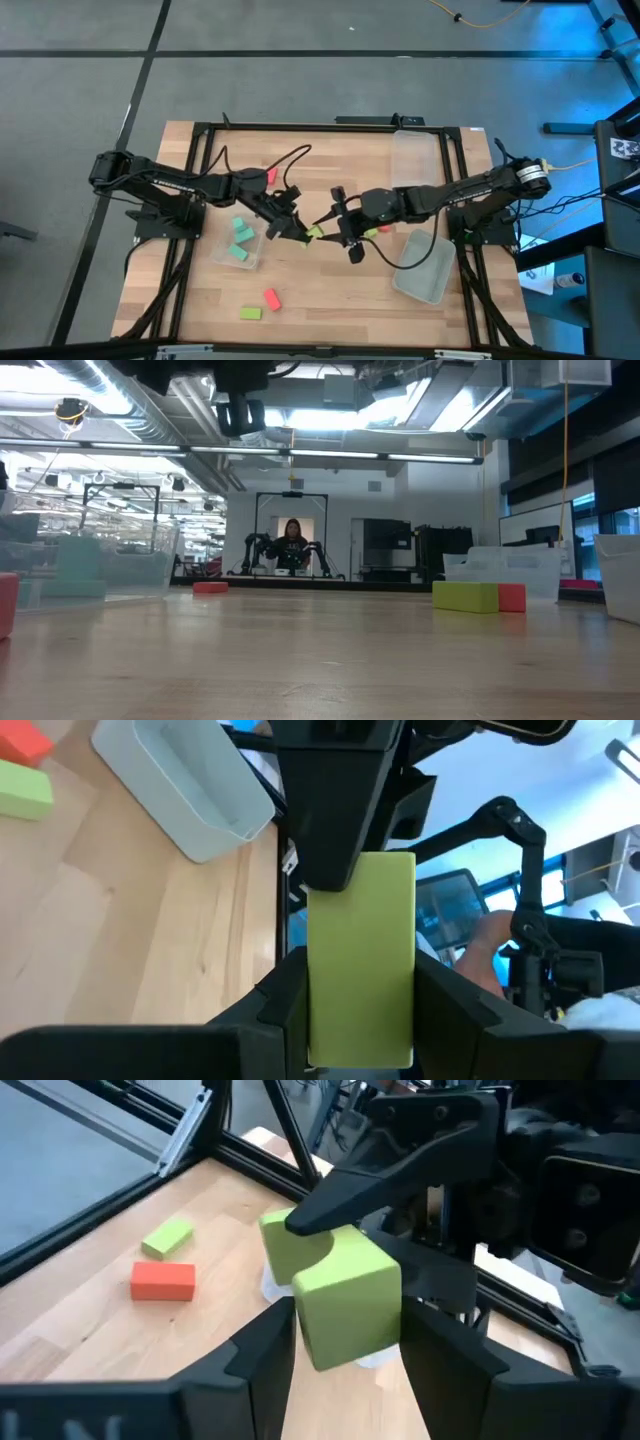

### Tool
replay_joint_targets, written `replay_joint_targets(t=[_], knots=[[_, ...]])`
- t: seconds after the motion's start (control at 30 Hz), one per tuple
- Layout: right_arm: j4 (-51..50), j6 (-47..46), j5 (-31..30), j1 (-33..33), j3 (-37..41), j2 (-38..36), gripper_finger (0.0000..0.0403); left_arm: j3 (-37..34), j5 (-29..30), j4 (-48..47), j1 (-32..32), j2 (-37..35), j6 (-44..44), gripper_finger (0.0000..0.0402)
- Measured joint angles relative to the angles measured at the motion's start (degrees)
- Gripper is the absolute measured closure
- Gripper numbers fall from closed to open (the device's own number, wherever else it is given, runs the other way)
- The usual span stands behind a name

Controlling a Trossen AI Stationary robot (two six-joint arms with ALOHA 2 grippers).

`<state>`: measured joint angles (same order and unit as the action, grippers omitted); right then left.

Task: Sort & place blocks by color
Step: Put the top left green block into the right transparent bin

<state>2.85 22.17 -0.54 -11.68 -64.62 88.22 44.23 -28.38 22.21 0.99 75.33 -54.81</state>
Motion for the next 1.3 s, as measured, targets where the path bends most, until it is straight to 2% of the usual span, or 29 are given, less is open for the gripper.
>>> replay_joint_targets(t=[0.2,0.4,0.53,0.73,0.87,1.0,1.1,1.3], knots=[[3.4,-0.1,1.8,0.0,0.0,1.0,0.023,0.0,0.7,-0.3,0.0,0.0,-0.1,0.028],[3.6,0.7,1.9,0.0,0.0,1.4,0.0263,0.0,1.0,-0.8,0.0,0.0,-0.6,0.028],[3.2,0.9,1.8,0.0,0.0,1.2,0.0264,0.0,1.1,-0.7,-0.3,0.0,-0.3,0.0278],[0.8,-1.0,2.9,-0.1,0.0,-0.1,0.0264,0.0,3.0,2.5,-2.6,0.0,2.0,0.0197],[-1.0,-1.3,2.5,-0.4,0.0,-1.9,0.0264,0.0,1.0,3.7,-6.7,-0.9,1.9,0.0177],[-6.3,-3.9,2.0,-0.3,0.0,-4.2,0.0261,0.0,-2.2,3.0,-12.7,-3.9,3.5,0.0177],[-11.3,-4.0,0.5,0.4,0.0,-6.5,0.0259,0.0,-1.9,1.8,-17.2,-8.2,8.4,0.0177],[-18.4,-8.9,-1.8,4.3,1.1,-12.4,0.0257,-0.2,6.4,-4.1,-20.3,-19.7,22.1,0.0177]])
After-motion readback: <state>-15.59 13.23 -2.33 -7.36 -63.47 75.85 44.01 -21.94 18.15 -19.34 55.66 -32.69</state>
